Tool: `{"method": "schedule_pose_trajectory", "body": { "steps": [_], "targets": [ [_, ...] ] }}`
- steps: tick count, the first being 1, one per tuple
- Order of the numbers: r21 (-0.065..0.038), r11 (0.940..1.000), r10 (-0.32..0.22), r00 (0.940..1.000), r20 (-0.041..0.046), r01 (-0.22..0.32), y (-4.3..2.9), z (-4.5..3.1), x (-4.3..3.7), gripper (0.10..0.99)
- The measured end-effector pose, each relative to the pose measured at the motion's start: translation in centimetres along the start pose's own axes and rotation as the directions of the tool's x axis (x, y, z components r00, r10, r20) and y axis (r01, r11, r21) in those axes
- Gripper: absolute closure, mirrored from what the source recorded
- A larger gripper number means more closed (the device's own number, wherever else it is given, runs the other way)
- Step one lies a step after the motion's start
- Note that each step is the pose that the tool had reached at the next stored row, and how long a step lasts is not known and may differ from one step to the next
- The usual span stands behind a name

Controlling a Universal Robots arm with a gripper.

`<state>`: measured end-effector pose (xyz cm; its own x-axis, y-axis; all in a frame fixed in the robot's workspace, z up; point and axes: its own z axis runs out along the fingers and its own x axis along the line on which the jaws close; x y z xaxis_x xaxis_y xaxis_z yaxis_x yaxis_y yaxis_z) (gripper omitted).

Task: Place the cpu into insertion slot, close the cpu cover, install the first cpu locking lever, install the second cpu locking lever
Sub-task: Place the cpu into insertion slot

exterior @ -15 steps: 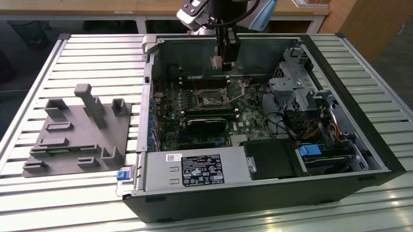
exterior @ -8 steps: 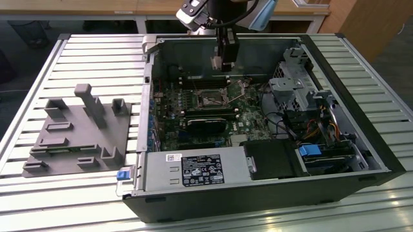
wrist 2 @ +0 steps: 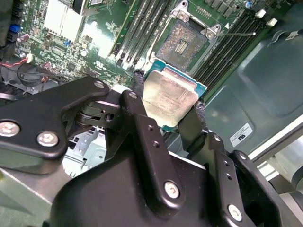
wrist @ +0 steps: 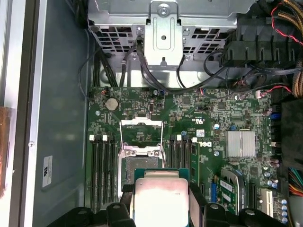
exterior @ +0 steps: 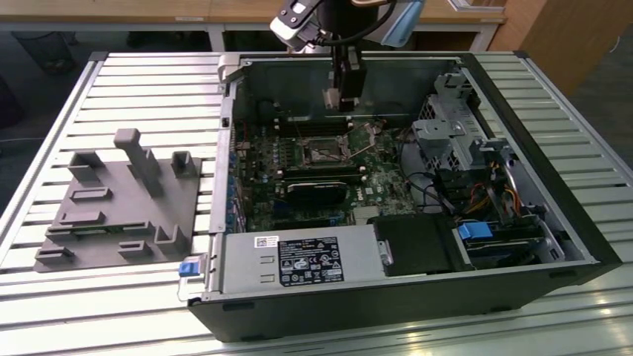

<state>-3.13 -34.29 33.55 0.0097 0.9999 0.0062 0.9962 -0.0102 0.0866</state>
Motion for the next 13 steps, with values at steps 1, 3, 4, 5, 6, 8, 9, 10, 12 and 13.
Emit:
{"method": "schedule_pose_trajectory", "body": {
  "steps": [1, 3, 4, 5, 6, 8, 9, 10, 12, 13],
  "targets": [
    [0.000, 1.0000, 0.000, 1.0000, 0.0000, 0.000, 0.00, 0.04, 0.00, 0.545],
    [0.000, 1.0000, 0.000, 1.0000, 0.0001, 0.000, -0.01, 0.14, 0.00, 0.545],
    [0.000, 1.0000, 0.000, 1.0000, 0.0000, 0.000, -0.02, 0.19, 0.00, 0.545],
    [0.000, 1.0000, 0.000, 1.0000, 0.0000, 0.000, -0.02, 0.23, 0.00, 0.545],
    [0.000, 1.0000, 0.000, 1.0000, 0.0001, 0.000, -0.02, 0.27, 0.00, 0.545],
    [0.000, 1.0000, 0.000, 1.0000, 0.0000, 0.000, -0.03, 0.35, 0.00, 0.545],
    [0.000, 1.0000, 0.000, 1.0000, 0.0000, 0.000, -0.03, 0.40, 0.00, 0.545],
    [0.000, 1.0000, 0.000, 1.0000, 0.0000, 0.000, -0.04, 0.44, 0.00, 0.545],
    [0.000, 1.0000, 0.000, 1.0000, 0.0000, 0.000, -0.05, 0.54, 0.00, 0.545],
    [0.000, 1.0000, 0.000, 1.0000, 0.0001, 0.000, -0.05, 0.58, 0.00, 0.545]
  ]
}}
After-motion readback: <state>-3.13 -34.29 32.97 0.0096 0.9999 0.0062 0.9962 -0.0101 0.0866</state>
